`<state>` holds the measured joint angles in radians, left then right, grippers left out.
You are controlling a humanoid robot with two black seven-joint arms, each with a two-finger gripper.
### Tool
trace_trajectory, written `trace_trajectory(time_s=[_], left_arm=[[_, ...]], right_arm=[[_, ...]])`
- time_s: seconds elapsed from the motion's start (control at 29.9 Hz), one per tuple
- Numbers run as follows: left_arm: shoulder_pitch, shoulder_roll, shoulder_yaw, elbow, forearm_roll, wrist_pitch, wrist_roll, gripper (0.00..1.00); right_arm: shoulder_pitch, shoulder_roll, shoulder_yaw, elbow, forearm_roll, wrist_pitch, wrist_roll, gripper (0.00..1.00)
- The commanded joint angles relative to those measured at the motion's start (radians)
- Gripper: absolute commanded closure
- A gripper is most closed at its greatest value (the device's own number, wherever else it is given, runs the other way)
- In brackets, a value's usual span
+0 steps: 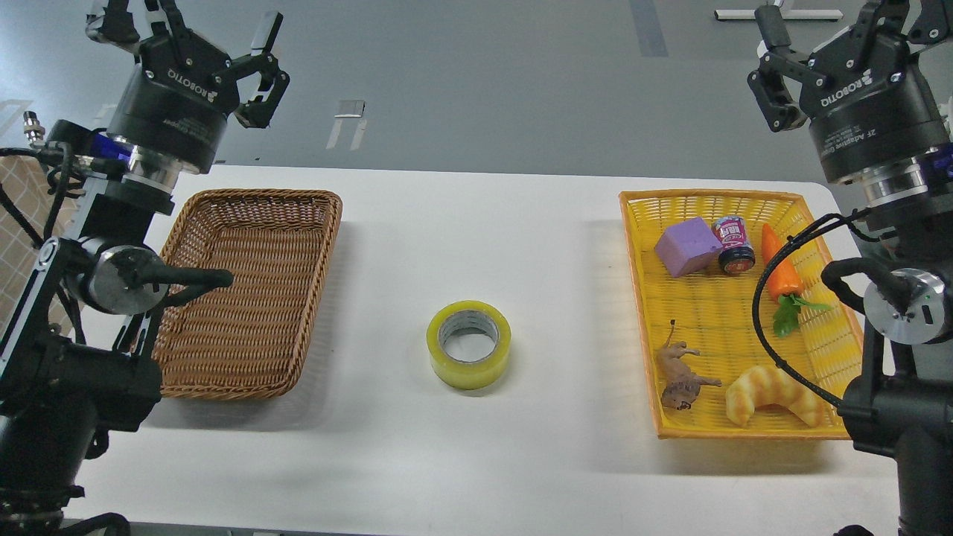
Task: Place and transfer tape with both arms
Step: 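Reach the left gripper toward the tape roll on the table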
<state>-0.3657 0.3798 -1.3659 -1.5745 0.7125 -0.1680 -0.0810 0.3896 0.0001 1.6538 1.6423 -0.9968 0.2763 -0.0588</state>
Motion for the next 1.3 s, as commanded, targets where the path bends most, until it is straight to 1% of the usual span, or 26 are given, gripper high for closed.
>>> trace_trajectory(time_s=[0.0, 0.1, 0.17, 0.2, 0.33, 0.43, 0.53, 0.63, 0.67, 0.7, 0.77, 0.9, 1.04, 1.07, 1.1, 1.14, 1.17, 1.27], left_arm=[[-0.028, 0.069, 0.108, 0.005, 0.233, 0.076, 0.024, 0.02], [-0.058, 0.079, 0.210, 0.036, 0.445, 0.136, 0.020, 0.02], [-0.067, 0.079, 0.249, 0.047, 0.502, 0.137, 0.020, 0.02], [-0.081, 0.077, 0.279, 0.047, 0.524, 0.139, 0.027, 0.02], [-0.136, 0.080, 0.278, 0.037, 0.510, 0.137, 0.036, 0.02], [-0.189, 0.091, 0.294, 0.048, 0.496, 0.133, 0.026, 0.02], [-0.193, 0.097, 0.307, 0.056, 0.516, 0.131, 0.013, 0.02], [-0.183, 0.134, 0.379, 0.066, 0.594, 0.133, 0.004, 0.02], [-0.179, 0.142, 0.440, 0.089, 0.681, 0.139, 0.000, 0.02], [-0.176, 0.140, 0.473, 0.100, 0.732, 0.140, -0.008, 0.02], [-0.174, 0.131, 0.556, 0.148, 0.900, 0.172, -0.048, 0.02], [-0.174, 0.134, 0.619, 0.171, 1.027, 0.225, -0.080, 0.02], [-0.162, 0.145, 0.663, 0.171, 1.110, 0.288, -0.134, 0.02], [-0.144, 0.151, 0.683, 0.169, 1.116, 0.312, -0.161, 0.02], [-0.134, 0.152, 0.691, 0.168, 1.116, 0.324, -0.178, 0.02], [-0.121, 0.159, 0.697, 0.165, 1.117, 0.344, -0.206, 0.02], [-0.110, 0.159, 0.700, 0.159, 1.118, 0.355, -0.215, 0.02], [-0.087, 0.165, 0.702, 0.157, 1.125, 0.355, -0.217, 0.02]], right_arm=[[-0.012, 0.000, -0.002, 0.005, -0.002, -0.002, 0.001, 0.00], [-0.018, 0.000, 0.001, 0.007, -0.002, -0.008, 0.002, 0.00], [-0.018, 0.000, 0.001, 0.005, -0.002, -0.008, 0.002, 0.00], [-0.018, 0.000, 0.001, 0.007, -0.002, -0.009, 0.002, 0.00], [-0.018, 0.000, 0.014, 0.010, -0.002, -0.020, 0.002, 0.00], [-0.020, 0.000, 0.017, 0.004, -0.002, -0.020, 0.001, 0.00], [-0.021, 0.000, 0.017, 0.004, -0.002, -0.019, 0.001, 0.00], [-0.023, 0.000, 0.014, 0.005, 0.000, -0.009, 0.001, 0.00], [-0.032, 0.000, 0.012, 0.013, 0.001, 0.006, 0.002, 0.00], [-0.038, 0.000, 0.011, 0.014, 0.001, 0.026, 0.002, 0.00], [-0.049, 0.000, 0.011, 0.011, 0.012, 0.112, 0.010, 0.00], [-0.051, 0.000, 0.001, 0.005, 0.012, 0.120, 0.011, 0.00], [-0.054, 0.000, 0.000, 0.004, 0.009, 0.127, 0.023, 0.00], [-0.055, 0.000, -0.002, 0.002, 0.006, 0.129, 0.037, 0.00], [-0.057, 0.000, -0.002, 0.001, 0.004, 0.129, 0.040, 0.00], [-0.058, 0.000, -0.002, -0.004, 0.003, 0.127, 0.040, 0.00], [-0.063, 0.000, -0.002, -0.006, 0.003, 0.126, 0.040, 0.00], [-0.066, 0.000, 0.001, -0.006, 0.004, 0.126, 0.040, 0.00]])
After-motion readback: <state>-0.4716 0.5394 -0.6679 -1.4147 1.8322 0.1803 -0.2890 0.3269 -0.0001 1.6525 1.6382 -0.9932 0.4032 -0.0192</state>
